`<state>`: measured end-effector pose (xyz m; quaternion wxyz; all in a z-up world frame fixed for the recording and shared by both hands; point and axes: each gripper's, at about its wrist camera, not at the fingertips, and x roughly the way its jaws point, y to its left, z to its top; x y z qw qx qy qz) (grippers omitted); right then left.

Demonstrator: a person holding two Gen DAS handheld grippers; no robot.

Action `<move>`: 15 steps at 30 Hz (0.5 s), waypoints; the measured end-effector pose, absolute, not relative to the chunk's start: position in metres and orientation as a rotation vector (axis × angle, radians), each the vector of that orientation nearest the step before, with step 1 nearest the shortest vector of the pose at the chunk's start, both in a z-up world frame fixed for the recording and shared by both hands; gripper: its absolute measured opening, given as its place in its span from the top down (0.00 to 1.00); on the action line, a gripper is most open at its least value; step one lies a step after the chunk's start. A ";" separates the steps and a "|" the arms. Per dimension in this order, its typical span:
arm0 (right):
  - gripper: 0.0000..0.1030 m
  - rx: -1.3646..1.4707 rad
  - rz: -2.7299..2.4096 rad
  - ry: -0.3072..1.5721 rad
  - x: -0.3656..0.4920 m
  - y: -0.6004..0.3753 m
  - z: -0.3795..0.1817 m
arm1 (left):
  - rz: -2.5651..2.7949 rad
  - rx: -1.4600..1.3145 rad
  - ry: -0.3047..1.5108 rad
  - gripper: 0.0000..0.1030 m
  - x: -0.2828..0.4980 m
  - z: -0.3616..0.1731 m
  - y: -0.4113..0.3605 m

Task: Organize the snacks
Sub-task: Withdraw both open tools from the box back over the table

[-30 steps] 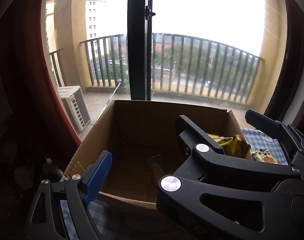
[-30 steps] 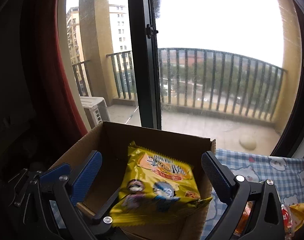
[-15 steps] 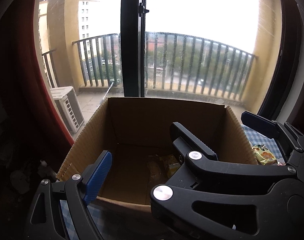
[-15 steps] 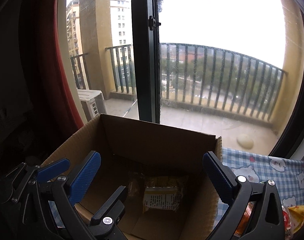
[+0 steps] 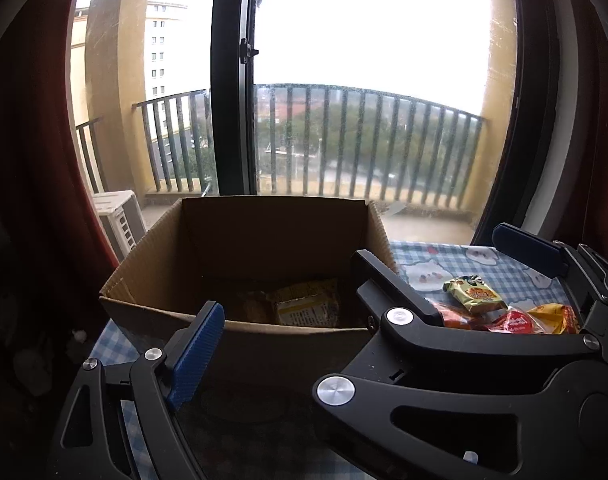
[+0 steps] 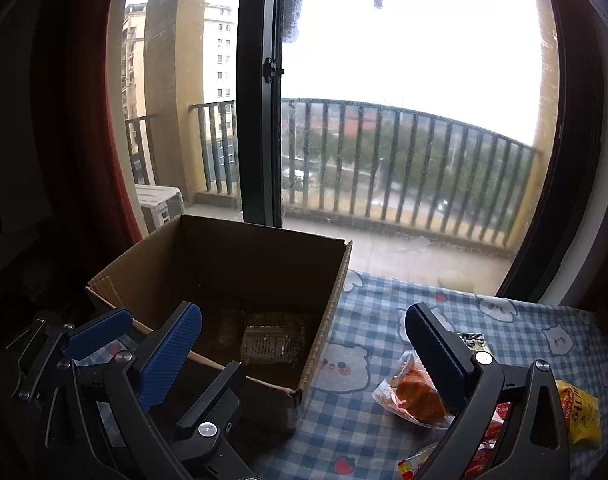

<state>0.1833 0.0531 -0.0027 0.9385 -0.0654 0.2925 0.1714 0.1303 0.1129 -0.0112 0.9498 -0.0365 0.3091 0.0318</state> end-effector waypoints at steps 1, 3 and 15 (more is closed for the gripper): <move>0.00 -0.134 0.346 0.596 0.179 0.048 -0.001 | 0.058 -0.070 0.629 0.17 0.126 -0.011 0.108; 0.00 -0.133 0.337 0.585 0.169 0.036 0.000 | 0.046 -0.054 0.625 0.17 0.118 -0.010 0.098; 0.00 -0.154 0.284 0.582 0.125 -0.028 -0.005 | -0.021 -0.017 0.637 0.17 0.079 -0.023 0.034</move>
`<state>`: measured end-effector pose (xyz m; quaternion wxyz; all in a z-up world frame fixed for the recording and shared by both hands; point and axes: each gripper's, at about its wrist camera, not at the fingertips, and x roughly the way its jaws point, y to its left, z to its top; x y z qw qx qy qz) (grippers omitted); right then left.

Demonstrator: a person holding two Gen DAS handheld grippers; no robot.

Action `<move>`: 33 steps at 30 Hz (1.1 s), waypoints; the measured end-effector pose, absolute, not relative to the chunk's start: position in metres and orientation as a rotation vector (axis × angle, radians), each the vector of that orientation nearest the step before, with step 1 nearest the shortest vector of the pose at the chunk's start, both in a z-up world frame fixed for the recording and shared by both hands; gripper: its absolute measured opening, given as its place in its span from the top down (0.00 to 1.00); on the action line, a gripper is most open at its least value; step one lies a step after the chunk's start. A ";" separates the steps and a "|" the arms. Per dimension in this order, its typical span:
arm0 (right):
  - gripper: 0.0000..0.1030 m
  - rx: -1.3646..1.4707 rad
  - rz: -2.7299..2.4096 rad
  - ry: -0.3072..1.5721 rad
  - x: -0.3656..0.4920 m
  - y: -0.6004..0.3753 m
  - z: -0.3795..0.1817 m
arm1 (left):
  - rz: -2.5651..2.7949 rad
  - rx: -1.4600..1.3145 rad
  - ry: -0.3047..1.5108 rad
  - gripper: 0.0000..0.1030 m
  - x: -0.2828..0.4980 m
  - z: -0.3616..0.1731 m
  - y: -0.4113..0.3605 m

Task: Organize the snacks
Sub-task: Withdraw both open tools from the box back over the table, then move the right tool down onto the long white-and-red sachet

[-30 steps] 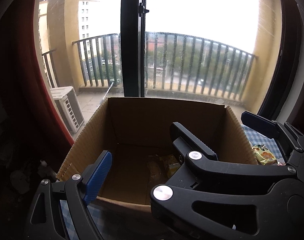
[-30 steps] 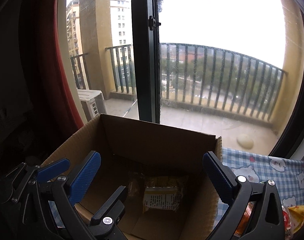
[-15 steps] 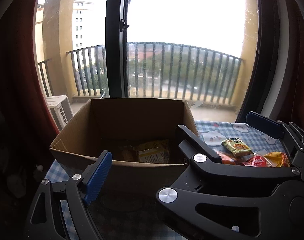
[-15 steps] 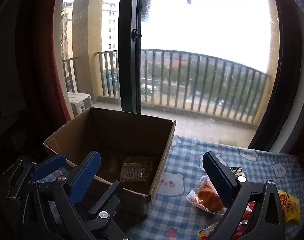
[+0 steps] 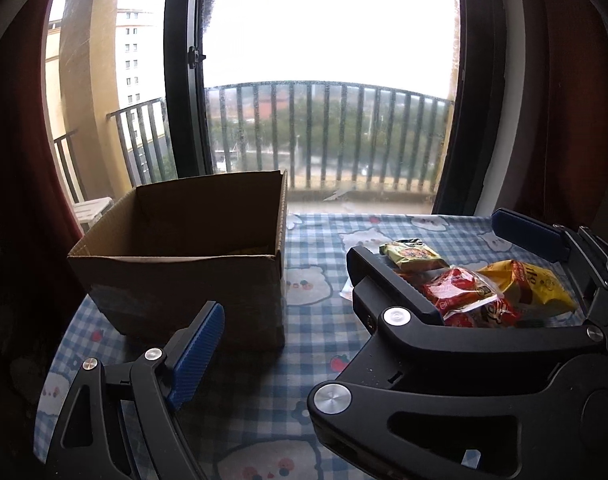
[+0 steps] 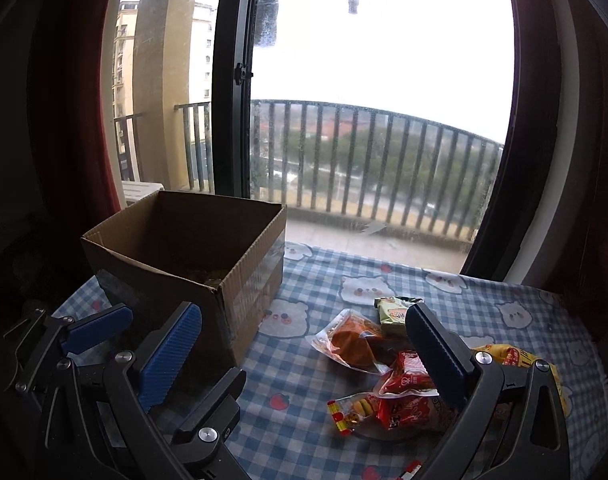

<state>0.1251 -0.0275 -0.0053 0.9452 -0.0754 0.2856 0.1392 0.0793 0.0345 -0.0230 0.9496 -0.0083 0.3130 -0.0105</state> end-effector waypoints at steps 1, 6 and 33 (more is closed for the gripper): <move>0.00 -0.152 0.274 0.581 0.121 -0.035 -0.006 | -0.028 -0.015 0.637 0.17 0.077 -0.025 0.028; 0.00 -0.142 0.217 0.579 0.104 -0.065 -0.012 | -0.090 -0.016 0.647 0.17 0.067 -0.036 0.004; 0.00 -0.123 0.163 0.703 0.043 -0.182 -0.127 | -0.251 0.060 0.825 0.17 0.034 -0.159 -0.096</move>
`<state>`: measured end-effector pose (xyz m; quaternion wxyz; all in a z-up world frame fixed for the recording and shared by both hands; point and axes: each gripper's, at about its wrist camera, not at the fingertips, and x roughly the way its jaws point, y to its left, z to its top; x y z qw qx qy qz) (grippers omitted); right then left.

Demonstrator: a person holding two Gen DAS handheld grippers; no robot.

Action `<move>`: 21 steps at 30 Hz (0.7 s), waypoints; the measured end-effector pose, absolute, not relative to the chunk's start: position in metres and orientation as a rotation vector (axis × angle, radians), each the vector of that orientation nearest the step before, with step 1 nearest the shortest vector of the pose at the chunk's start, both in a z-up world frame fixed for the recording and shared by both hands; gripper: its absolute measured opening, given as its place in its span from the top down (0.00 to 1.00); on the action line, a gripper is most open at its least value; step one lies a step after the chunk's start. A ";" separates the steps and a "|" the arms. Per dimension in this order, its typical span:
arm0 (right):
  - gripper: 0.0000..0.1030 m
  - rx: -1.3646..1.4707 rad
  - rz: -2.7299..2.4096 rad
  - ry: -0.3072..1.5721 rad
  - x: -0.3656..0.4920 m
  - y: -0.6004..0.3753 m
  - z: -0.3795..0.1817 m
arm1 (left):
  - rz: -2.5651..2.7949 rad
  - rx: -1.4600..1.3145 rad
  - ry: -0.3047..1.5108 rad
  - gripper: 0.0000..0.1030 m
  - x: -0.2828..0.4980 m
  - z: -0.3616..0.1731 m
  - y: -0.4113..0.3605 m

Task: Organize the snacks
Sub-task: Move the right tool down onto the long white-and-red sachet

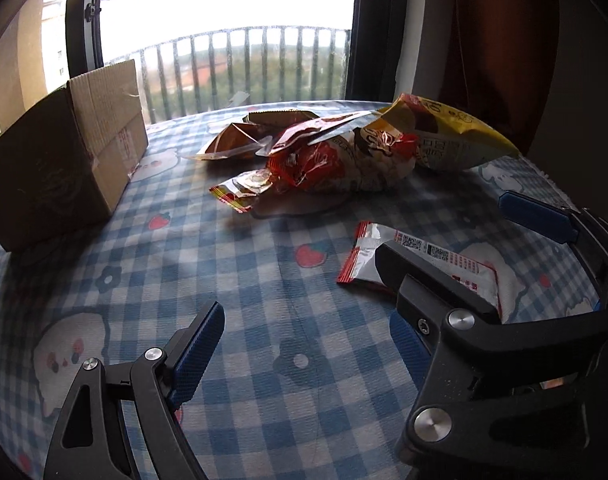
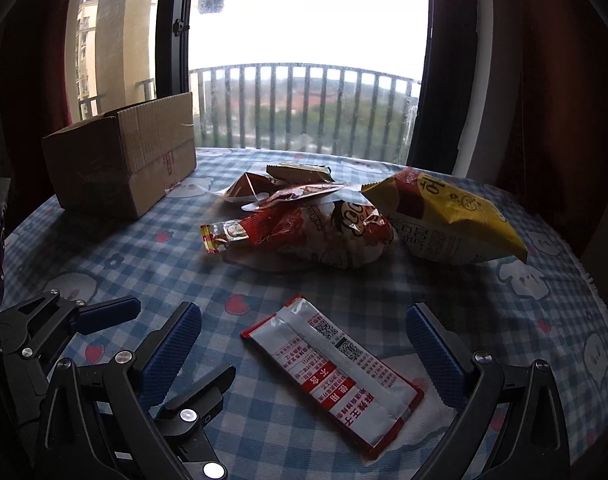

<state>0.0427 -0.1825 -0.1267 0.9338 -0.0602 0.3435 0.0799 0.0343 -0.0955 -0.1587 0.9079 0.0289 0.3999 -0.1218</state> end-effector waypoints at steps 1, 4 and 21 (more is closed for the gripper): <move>0.00 -0.116 0.164 0.721 0.044 -0.186 -0.132 | -0.257 0.065 0.837 0.17 0.035 -0.162 -0.097; 0.01 -0.097 0.164 0.769 0.050 -0.197 -0.146 | -0.260 0.099 0.855 0.17 0.036 -0.170 -0.104; 0.22 -0.039 0.196 0.956 0.079 -0.207 -0.171 | -0.225 0.105 0.902 0.14 0.054 -0.175 -0.100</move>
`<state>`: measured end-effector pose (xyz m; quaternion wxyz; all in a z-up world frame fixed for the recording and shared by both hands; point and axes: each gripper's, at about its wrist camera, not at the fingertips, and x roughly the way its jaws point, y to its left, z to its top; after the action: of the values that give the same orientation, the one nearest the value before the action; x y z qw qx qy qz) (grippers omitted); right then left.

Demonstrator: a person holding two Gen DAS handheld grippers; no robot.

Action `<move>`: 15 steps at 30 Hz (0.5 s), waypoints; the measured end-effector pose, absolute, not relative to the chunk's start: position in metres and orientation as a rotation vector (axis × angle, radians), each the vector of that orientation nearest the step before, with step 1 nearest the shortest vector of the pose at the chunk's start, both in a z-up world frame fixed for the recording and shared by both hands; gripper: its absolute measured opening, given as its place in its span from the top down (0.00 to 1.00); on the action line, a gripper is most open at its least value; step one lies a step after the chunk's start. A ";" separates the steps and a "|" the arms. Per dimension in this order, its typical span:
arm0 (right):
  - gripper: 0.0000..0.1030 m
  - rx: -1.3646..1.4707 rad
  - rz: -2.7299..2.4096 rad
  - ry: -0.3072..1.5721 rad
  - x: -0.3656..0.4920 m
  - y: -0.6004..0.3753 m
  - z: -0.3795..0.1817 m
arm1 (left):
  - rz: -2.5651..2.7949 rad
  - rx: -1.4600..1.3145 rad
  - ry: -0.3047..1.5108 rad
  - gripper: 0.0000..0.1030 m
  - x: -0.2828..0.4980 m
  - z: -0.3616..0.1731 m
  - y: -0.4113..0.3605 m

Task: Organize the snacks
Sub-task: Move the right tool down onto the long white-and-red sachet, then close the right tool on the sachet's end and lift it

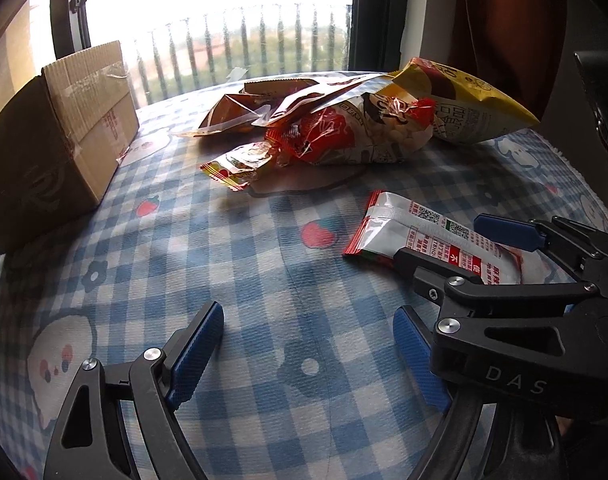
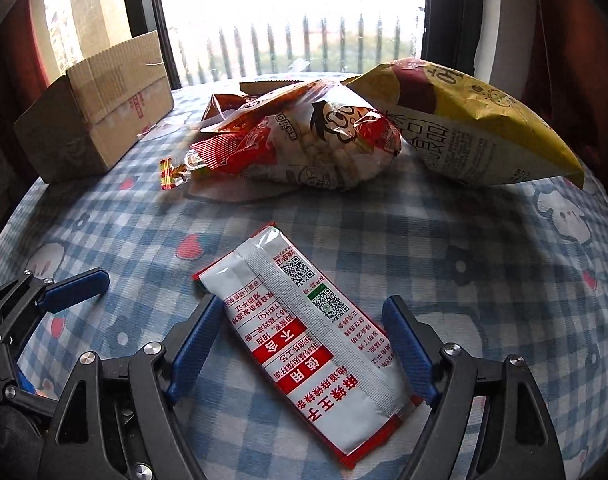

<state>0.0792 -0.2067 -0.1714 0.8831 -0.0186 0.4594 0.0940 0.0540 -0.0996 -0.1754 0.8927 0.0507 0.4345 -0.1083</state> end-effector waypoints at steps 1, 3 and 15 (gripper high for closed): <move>0.25 -0.035 0.188 0.959 0.081 -0.204 -0.171 | -0.215 0.108 0.899 0.14 0.056 -0.175 -0.099; 0.30 -0.023 0.180 0.952 0.083 -0.200 -0.171 | -0.199 0.118 0.895 0.14 0.060 -0.175 -0.098; 0.38 0.006 0.161 0.995 0.079 -0.187 -0.166 | -0.186 0.175 0.870 0.14 0.060 -0.173 -0.087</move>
<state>0.0793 -0.1867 -0.1664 0.8757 0.0028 0.4766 0.0772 0.0597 -0.0865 -0.1730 0.8989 0.0845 0.4204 -0.0900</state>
